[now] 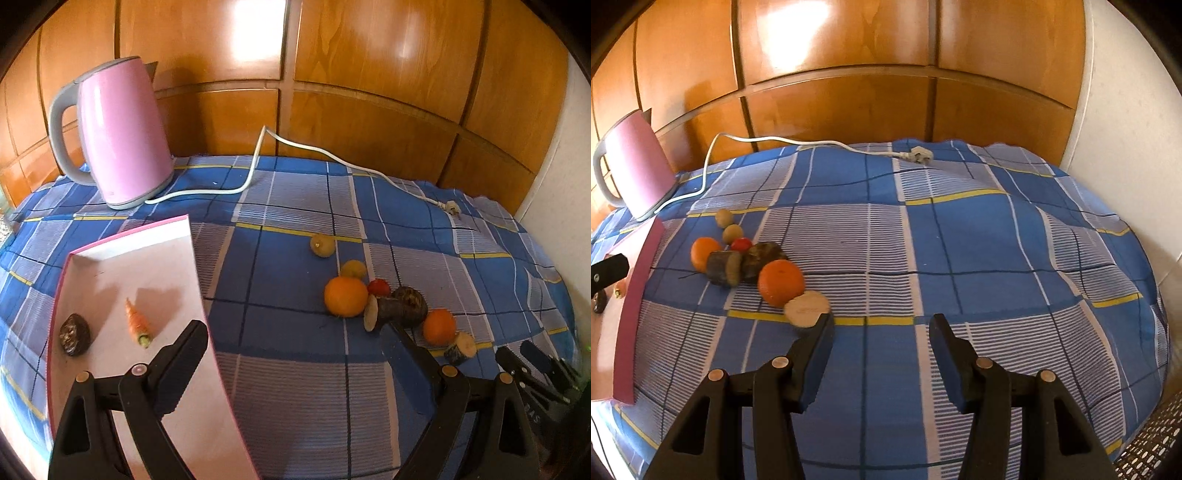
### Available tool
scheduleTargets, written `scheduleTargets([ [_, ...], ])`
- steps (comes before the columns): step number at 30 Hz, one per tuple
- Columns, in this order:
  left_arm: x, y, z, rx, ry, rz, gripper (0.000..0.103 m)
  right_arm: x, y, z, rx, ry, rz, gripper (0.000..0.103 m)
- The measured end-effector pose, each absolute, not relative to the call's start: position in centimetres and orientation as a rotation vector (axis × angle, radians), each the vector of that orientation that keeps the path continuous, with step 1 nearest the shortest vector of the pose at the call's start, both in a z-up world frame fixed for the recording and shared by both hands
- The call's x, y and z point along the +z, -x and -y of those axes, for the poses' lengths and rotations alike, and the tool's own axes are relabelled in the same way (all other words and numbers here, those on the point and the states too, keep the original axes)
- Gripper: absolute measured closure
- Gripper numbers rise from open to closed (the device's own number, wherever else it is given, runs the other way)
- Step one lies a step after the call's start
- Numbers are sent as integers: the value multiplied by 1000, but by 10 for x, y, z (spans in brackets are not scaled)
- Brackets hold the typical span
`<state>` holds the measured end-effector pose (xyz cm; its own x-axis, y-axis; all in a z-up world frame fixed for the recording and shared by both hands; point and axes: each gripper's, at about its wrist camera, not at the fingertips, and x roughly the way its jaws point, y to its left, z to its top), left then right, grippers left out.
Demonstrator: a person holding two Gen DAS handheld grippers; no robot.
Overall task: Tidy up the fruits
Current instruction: 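Withdraw the right tool from the tray back toward the produce, then grasp the small yellow fruit with the left tool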
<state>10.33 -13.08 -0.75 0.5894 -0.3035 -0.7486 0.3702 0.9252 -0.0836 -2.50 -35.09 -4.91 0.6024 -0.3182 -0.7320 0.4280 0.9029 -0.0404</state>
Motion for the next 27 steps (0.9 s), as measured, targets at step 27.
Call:
scheduleTargets([
  [27, -40, -211, 187, -482, -58, -1030, 43, -64, 67, 452, -825, -366, -777, 49],
])
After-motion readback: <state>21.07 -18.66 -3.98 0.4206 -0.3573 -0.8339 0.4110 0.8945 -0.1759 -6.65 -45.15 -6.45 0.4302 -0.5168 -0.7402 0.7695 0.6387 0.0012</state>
